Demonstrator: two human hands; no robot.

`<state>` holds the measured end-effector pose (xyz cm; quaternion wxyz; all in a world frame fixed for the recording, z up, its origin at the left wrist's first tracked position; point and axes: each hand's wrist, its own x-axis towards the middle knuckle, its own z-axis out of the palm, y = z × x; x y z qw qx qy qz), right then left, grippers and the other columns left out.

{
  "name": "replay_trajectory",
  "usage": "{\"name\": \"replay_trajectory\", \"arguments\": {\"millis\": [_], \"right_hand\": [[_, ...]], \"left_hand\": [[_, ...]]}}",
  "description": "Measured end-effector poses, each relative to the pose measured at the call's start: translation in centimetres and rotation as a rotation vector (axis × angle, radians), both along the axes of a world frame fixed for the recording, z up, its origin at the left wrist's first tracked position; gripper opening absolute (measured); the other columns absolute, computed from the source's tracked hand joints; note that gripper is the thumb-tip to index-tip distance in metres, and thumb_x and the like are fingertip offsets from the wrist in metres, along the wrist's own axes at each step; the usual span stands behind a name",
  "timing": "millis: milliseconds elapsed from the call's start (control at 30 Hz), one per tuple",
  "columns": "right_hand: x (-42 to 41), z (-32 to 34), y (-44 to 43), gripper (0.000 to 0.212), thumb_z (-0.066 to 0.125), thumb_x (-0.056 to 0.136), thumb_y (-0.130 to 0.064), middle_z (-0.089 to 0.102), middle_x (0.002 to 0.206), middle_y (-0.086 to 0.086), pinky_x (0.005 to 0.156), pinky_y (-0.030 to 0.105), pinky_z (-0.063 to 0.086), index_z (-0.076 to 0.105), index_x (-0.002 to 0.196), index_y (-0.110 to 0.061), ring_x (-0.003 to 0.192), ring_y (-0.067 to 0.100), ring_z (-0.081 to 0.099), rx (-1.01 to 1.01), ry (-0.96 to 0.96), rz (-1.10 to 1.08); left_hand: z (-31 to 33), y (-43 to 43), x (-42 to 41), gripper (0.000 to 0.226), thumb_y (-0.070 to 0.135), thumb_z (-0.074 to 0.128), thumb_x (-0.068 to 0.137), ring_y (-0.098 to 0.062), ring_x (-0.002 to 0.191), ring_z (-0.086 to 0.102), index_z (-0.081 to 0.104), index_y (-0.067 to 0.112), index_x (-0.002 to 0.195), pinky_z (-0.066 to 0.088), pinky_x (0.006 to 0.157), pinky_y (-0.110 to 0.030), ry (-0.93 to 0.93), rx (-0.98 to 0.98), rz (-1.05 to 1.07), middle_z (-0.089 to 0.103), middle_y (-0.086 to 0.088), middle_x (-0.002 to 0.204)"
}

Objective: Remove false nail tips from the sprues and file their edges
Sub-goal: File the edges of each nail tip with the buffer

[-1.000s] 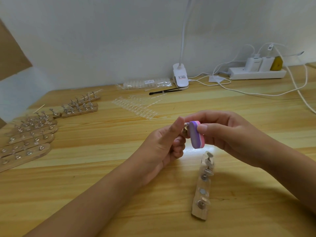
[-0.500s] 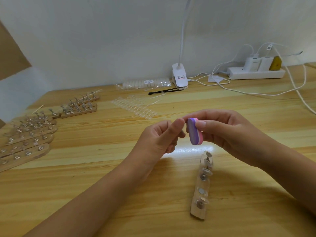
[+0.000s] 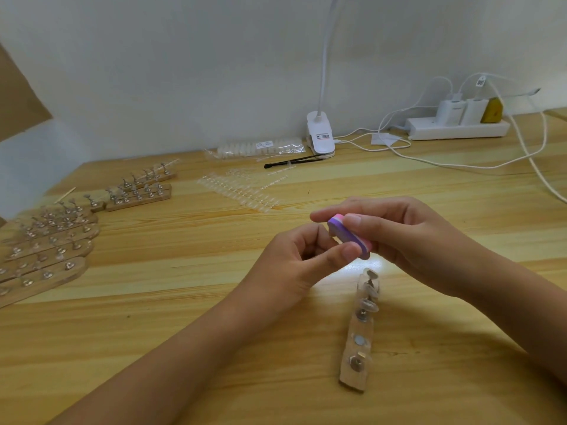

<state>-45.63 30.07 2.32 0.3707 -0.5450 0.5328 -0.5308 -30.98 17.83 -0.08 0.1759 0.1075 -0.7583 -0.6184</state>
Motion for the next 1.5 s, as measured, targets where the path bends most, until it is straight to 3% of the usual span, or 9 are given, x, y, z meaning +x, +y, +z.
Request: {"name": "replay_trajectory", "arguments": {"millis": [100,233,400,600,867,1100,1200,1300,1500], "right_hand": [[-0.1,0.0,0.0,0.031,0.057,0.092,-0.036,0.069,0.111,0.013,0.088,0.027,0.054,0.072,0.117,-0.026,0.106,0.026,0.065,-0.016,0.006,-0.032],[0.0,-0.3,-0.1,0.030,0.057,0.091,-0.039,0.070,0.111,0.010,0.094,0.028,0.053,0.072,0.116,-0.030,0.109,0.026,0.065,-0.031,0.019,-0.052],[0.2,-0.3,-0.2,0.030,0.059,0.091,-0.040,0.064,0.105,0.025,0.084,0.021,0.052,0.072,0.116,-0.031,0.103,0.036,0.062,-0.039,0.017,-0.071],[0.1,-0.2,-0.1,0.026,0.061,0.092,-0.039,0.070,0.109,0.013,0.087,0.025,0.054,0.072,0.114,-0.030,0.107,0.025,0.065,-0.014,0.017,-0.042],[0.1,-0.3,-0.1,0.029,0.056,0.095,-0.030,0.072,0.113,0.004,0.105,0.037,0.046,0.070,0.119,-0.022,0.110,0.023,0.066,-0.002,0.031,-0.019],[0.3,-0.2,-0.2,0.028,0.057,0.095,-0.027,0.073,0.111,0.001,0.091,0.022,0.052,0.070,0.119,-0.022,0.107,0.017,0.068,0.000,0.044,-0.040],[0.2,-0.4,-0.3,0.025,0.061,0.091,-0.035,0.071,0.104,0.012,0.096,0.032,0.053,0.073,0.113,-0.032,0.101,0.030,0.065,-0.019,0.055,-0.135],[-0.1,-0.3,-0.3,0.027,0.063,0.086,-0.040,0.063,0.106,0.025,0.082,0.023,0.056,0.074,0.109,-0.034,0.093,0.030,0.064,-0.028,0.021,-0.201],[-0.6,-0.1,-0.3,0.029,0.064,0.082,-0.042,0.068,0.111,0.011,0.073,0.016,0.051,0.075,0.107,-0.033,0.087,0.014,0.059,-0.018,-0.054,-0.254]], "left_hand": [[0.2,-0.4,-0.1,0.034,0.058,0.070,0.067,-0.004,0.050,0.039,0.064,0.025,0.067,0.037,0.053,-0.016,0.014,0.097,0.085,0.058,0.002,0.068],[0.4,-0.8,0.0,0.032,0.058,0.075,0.067,-0.009,0.052,0.036,0.059,0.031,0.059,0.034,0.054,-0.021,0.025,0.038,0.114,0.049,-0.010,0.073],[0.6,-1.1,0.4,0.025,0.054,0.075,0.068,-0.006,0.053,0.037,0.062,0.034,0.064,0.033,0.052,-0.015,0.047,-0.050,0.083,0.045,0.000,0.062],[0.4,-1.2,0.1,0.024,0.052,0.073,0.070,-0.006,0.052,0.041,0.062,0.033,0.061,0.037,0.055,-0.017,0.039,0.015,0.117,0.046,0.009,0.056],[0.0,-1.4,0.6,0.032,0.052,0.076,0.066,-0.009,0.057,0.039,0.063,0.023,0.074,0.037,0.055,-0.022,0.047,-0.180,0.082,0.043,0.008,0.059],[0.7,-1.7,1.1,0.035,0.049,0.078,0.070,-0.031,0.060,0.038,0.062,0.019,0.078,0.036,0.057,-0.028,0.066,-0.332,0.099,0.039,0.003,0.059],[0.5,-1.7,1.0,0.032,0.047,0.079,0.073,-0.024,0.060,0.040,0.065,0.022,0.083,0.038,0.060,-0.033,0.060,-0.386,0.096,0.041,0.008,0.060],[0.2,-1.7,1.0,0.028,0.049,0.076,0.073,-0.012,0.058,0.041,0.065,0.024,0.081,0.040,0.060,-0.037,0.052,-0.350,0.094,0.043,0.010,0.059],[0.4,-1.9,1.0,0.036,0.052,0.068,0.076,-0.004,0.056,0.042,0.068,0.015,0.076,0.037,0.054,-0.017,0.058,-0.286,0.088,0.050,0.013,0.060]]}}
